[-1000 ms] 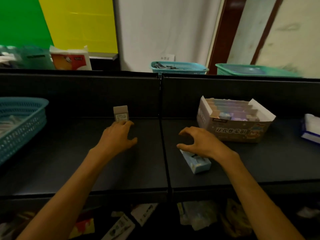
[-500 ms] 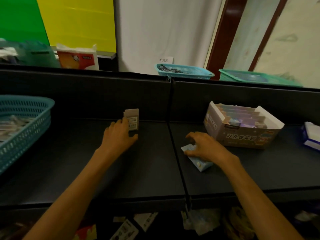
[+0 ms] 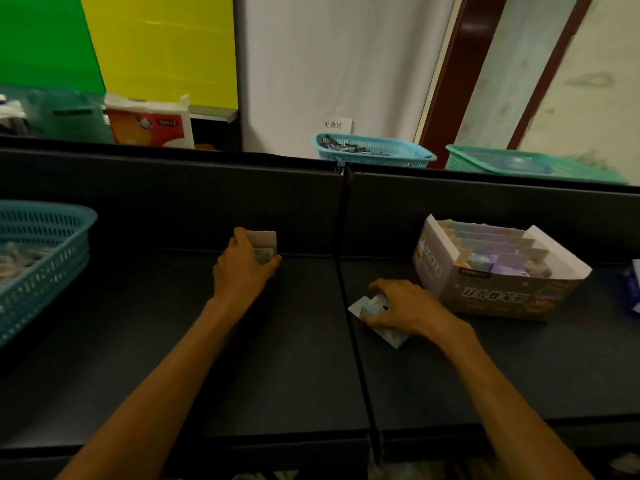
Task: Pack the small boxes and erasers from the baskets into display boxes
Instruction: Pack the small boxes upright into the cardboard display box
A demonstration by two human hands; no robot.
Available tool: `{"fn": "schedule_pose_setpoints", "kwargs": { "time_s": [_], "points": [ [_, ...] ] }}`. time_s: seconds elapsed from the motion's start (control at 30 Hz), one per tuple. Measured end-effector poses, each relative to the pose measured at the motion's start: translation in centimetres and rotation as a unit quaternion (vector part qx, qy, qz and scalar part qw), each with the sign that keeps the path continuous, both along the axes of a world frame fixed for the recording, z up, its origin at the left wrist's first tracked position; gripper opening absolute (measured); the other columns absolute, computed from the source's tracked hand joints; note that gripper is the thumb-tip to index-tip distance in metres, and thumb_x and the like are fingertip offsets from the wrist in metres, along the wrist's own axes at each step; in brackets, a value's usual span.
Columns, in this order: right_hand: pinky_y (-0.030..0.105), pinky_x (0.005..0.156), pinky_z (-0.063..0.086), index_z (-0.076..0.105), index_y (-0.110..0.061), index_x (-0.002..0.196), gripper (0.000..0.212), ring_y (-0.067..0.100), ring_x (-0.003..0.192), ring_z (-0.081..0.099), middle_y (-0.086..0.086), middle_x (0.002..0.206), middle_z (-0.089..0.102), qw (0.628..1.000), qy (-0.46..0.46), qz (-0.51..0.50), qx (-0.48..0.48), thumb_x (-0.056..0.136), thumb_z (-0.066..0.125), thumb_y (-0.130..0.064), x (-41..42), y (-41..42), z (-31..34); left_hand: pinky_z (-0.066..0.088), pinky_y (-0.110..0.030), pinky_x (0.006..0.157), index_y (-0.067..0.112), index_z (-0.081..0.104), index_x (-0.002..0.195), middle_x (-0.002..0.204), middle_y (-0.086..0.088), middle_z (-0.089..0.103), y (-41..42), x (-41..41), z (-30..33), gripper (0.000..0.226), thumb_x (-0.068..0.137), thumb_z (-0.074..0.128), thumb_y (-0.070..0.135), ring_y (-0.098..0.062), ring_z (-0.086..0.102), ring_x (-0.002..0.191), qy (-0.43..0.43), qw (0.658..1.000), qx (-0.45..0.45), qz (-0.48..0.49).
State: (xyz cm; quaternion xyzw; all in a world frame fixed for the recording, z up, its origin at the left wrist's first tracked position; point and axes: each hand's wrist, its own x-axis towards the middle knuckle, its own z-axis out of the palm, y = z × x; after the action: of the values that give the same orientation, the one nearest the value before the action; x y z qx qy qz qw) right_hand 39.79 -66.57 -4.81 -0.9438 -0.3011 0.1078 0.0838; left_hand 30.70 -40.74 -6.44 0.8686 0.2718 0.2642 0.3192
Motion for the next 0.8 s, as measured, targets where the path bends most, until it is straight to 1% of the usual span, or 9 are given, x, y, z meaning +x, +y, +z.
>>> {"fn": "schedule_pose_setpoints", "kwargs": {
  "time_s": [0.17,0.3,0.37,0.43,0.5,0.57,0.63,0.73,0.8],
  "points": [
    [0.032,0.089,0.050,0.045,-0.026,0.134,0.065,0.018,0.117,0.049,0.001,0.137,0.044,0.994,0.041,-0.010,0.096,0.078,0.072,-0.043,0.6,0.3,-0.1,0.046,-0.044,0.095,0.022,0.039,0.127,0.131,-0.008,0.047,0.8,0.2,0.4,0.069,0.070,0.079,0.020,-0.027,0.049,0.118,-0.006,0.996,-0.076,-0.055],
    [0.028,0.081,0.052,0.051,-0.026,0.127,0.056,0.016,0.108,0.055,0.001,0.130,0.051,0.987,0.064,-0.024,0.148,0.078,0.073,-0.042,0.5,0.5,-0.4,0.047,-0.041,0.093,0.025,0.039,0.125,0.131,-0.005,0.045,0.8,-0.4,1.0,0.067,0.071,0.077,0.012,-0.025,0.047,0.119,-0.005,0.987,-0.116,-0.113],
    [0.029,0.084,0.052,0.052,-0.026,0.125,0.054,0.016,0.109,0.055,0.001,0.130,0.052,0.983,0.068,-0.025,0.167,0.078,0.072,-0.043,0.2,0.5,-0.5,0.052,-0.043,0.089,0.026,0.039,0.125,0.131,-0.005,0.043,0.4,-0.9,1.3,0.065,0.073,0.075,0.012,-0.026,0.048,0.117,0.000,0.979,-0.140,-0.146],
    [0.028,0.086,0.049,0.048,-0.026,0.129,0.059,0.016,0.112,0.053,0.001,0.132,0.050,0.978,0.081,-0.027,0.189,0.077,0.074,-0.040,-0.1,0.4,-0.6,0.053,-0.043,0.087,0.027,0.039,0.123,0.130,-0.005,0.044,0.0,-1.2,1.3,0.060,0.075,0.073,0.013,-0.025,0.049,0.116,-0.005,0.974,-0.156,-0.161],
    [0.026,0.088,0.046,0.042,-0.024,0.136,0.068,0.016,0.115,0.051,0.000,0.134,0.048,0.973,0.093,-0.026,0.210,0.078,0.075,-0.035,-0.6,0.2,-0.4,0.053,-0.034,0.081,0.028,0.040,0.119,0.126,-0.001,0.045,-0.4,-1.5,1.4,0.057,0.076,0.072,0.011,-0.022,0.049,0.115,-0.016,0.968,-0.173,-0.180],
    [0.025,0.089,0.044,0.041,-0.022,0.138,0.069,0.013,0.113,0.048,0.000,0.133,0.047,0.969,0.089,-0.030,0.229,0.078,0.075,-0.032,-1.1,-0.1,-0.2,0.052,-0.028,0.074,0.029,0.039,0.117,0.120,0.004,0.043,-0.9,-1.7,1.6,0.054,0.078,0.070,0.009,-0.020,0.048,0.113,-0.025,0.957,-0.199,-0.211],
    [0.026,0.088,0.046,0.043,-0.021,0.135,0.065,0.012,0.110,0.046,0.001,0.130,0.044,0.966,0.075,-0.047,0.244,0.078,0.075,-0.031,-1.6,-0.7,-0.2,0.052,-0.029,0.074,0.026,0.037,0.120,0.116,0.007,0.041,-1.8,-2.0,1.7,0.052,0.081,0.067,0.010,-0.017,0.049,0.108,-0.029,0.948,-0.215,-0.234],
    [0.027,0.085,0.047,0.043,-0.022,0.129,0.060,0.016,0.111,0.049,0.003,0.128,0.044,0.954,0.066,-0.070,0.284,0.078,0.074,-0.028,-2.2,-1.9,-0.6,0.049,-0.029,0.075,0.022,0.030,0.126,0.113,0.007,0.041,-3.5,-2.1,1.7,0.051,0.087,0.060,0.013,-0.015,0.049,0.103,-0.025,0.933,-0.236,-0.271],
    [0.022,0.076,0.048,0.042,-0.025,0.124,0.055,0.016,0.107,0.054,0.001,0.122,0.048,0.939,0.069,-0.082,0.326,0.079,0.073,-0.025,-2.6,-2.7,-0.8,0.049,-0.032,0.079,0.023,0.027,0.126,0.110,0.007,0.041,-4.6,-2.0,1.6,0.051,0.087,0.060,0.015,-0.016,0.051,0.103,-0.016,0.924,-0.240,-0.296]
  ]
}}
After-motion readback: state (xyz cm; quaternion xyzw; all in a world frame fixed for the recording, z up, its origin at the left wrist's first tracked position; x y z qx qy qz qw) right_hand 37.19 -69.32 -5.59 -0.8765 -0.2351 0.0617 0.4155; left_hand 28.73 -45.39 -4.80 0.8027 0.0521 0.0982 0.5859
